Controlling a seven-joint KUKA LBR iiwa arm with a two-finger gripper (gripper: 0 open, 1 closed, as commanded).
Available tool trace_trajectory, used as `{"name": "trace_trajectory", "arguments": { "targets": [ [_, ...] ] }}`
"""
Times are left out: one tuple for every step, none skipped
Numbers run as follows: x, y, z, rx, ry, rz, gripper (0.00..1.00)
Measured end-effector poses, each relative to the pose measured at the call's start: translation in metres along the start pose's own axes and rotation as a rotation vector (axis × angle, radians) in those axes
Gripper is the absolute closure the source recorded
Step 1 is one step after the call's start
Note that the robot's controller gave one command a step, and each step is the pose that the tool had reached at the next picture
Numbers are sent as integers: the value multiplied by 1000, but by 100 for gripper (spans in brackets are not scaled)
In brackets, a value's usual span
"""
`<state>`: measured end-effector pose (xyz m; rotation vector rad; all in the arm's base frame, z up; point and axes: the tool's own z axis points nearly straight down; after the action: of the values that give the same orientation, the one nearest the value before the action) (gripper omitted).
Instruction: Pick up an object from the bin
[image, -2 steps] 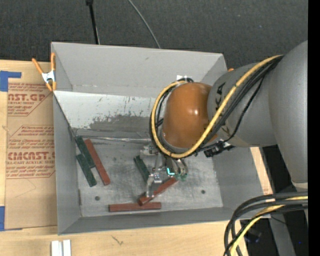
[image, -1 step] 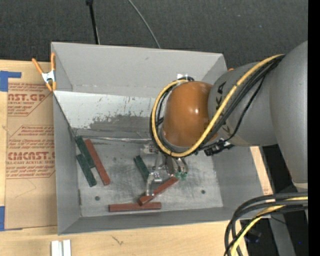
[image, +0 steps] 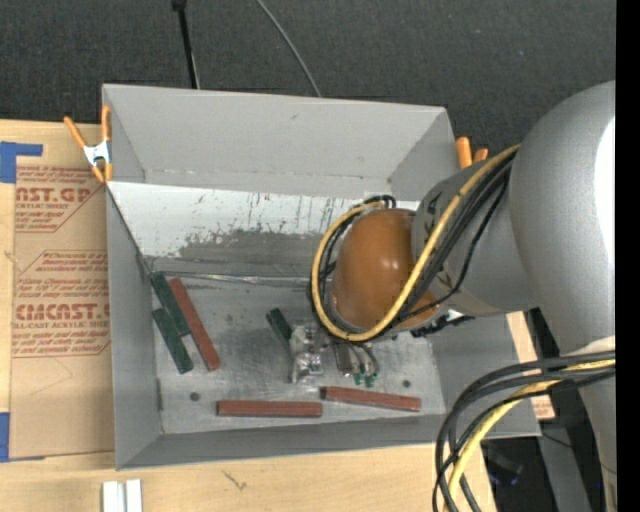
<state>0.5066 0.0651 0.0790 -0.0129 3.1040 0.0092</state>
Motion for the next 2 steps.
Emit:
{"name": "trace_trajectory", "arguments": {
  "targets": [
    [5, 0, 5, 2, 18, -1, 0],
    [5, 0, 5, 2, 19, -1, 0]
  ]
}}
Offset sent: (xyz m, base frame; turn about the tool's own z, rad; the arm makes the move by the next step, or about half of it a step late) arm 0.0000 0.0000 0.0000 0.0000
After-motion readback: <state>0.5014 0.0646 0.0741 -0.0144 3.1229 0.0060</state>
